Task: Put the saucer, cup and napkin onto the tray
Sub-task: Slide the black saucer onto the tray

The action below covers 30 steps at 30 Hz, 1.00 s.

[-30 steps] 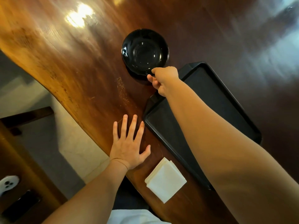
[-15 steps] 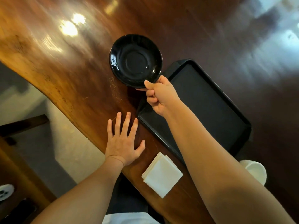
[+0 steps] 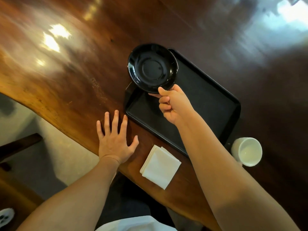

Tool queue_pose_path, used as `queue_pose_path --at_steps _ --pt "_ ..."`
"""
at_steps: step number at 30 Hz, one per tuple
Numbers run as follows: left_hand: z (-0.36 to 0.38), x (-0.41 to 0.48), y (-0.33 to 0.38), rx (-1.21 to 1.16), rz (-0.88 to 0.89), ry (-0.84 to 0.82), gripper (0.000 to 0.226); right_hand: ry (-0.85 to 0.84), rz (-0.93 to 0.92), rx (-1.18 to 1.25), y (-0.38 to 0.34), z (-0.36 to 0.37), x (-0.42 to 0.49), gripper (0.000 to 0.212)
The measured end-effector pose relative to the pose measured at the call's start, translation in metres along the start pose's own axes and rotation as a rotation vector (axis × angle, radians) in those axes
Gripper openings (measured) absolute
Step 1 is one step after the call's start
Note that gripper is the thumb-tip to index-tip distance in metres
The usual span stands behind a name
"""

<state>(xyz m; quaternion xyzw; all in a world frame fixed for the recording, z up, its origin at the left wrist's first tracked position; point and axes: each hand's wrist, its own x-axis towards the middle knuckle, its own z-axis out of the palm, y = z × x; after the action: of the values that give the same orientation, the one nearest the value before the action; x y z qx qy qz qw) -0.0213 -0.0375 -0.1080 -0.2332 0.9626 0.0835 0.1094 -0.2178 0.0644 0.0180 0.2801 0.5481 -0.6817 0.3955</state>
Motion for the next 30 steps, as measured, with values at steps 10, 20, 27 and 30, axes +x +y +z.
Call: queue_pose_path --at_steps 10,20,27,30 --pt "0.002 -0.001 0.0 -0.004 0.003 0.046 0.086 0.069 -0.006 0.2 0.0 -0.052 0.011 0.013" --pt "0.007 -0.001 -0.002 0.018 0.005 0.054 0.085 0.11 0.02 0.32 -0.001 -0.073 0.034 0.033" --pt "0.006 -0.001 -0.001 0.011 0.012 0.059 0.085 0.096 0.048 0.341 0.003 -0.075 0.047 0.044" --pt "0.007 0.0 -0.001 0.02 0.017 0.059 0.085 0.088 0.05 0.334 0.004 -0.074 0.05 0.045"
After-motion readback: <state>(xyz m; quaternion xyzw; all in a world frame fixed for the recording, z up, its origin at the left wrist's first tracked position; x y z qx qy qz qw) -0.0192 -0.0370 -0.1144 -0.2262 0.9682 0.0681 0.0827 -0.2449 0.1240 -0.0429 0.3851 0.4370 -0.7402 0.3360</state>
